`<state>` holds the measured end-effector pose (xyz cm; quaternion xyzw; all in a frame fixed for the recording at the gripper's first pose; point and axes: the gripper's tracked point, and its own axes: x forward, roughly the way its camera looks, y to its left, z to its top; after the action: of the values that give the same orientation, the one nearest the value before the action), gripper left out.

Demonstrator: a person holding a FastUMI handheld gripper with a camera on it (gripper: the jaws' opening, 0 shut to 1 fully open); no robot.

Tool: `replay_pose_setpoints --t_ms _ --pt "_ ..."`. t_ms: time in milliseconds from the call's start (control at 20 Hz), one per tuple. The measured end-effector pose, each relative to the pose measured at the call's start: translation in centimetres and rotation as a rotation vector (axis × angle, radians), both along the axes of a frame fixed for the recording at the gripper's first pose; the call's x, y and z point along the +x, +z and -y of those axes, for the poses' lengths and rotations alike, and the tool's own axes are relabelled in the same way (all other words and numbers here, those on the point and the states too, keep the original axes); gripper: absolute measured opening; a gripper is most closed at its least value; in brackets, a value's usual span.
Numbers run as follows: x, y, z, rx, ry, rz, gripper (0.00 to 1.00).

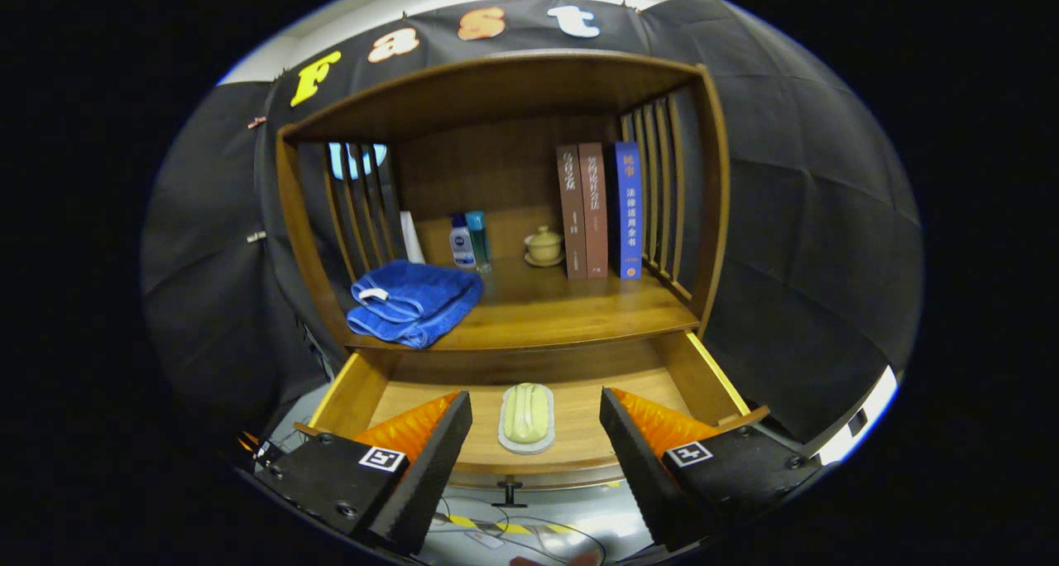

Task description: Pull open the drawer, take out the items inside it, and place them on the countertop above the cabinet.

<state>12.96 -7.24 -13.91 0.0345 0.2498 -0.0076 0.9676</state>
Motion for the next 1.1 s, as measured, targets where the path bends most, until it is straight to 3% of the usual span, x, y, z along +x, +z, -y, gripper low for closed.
replay_pose_setpoints --t_ms 400,600,900,1050,1100 --pt "6.3 -10.9 -2.3 0.018 0.052 -0.411 0.98" --pt "8.1 -14.3 -3.0 -0.042 0.044 -0.503 0.99" --pt "9.2 -17.2 -3.0 -0.060 -0.015 -0.572 0.73" --pt "9.2 -17.8 -3.0 -0.019 -0.056 -0.577 0.26" --pt "9.5 -17.9 -2.7 -0.029 -0.054 -0.574 0.27"
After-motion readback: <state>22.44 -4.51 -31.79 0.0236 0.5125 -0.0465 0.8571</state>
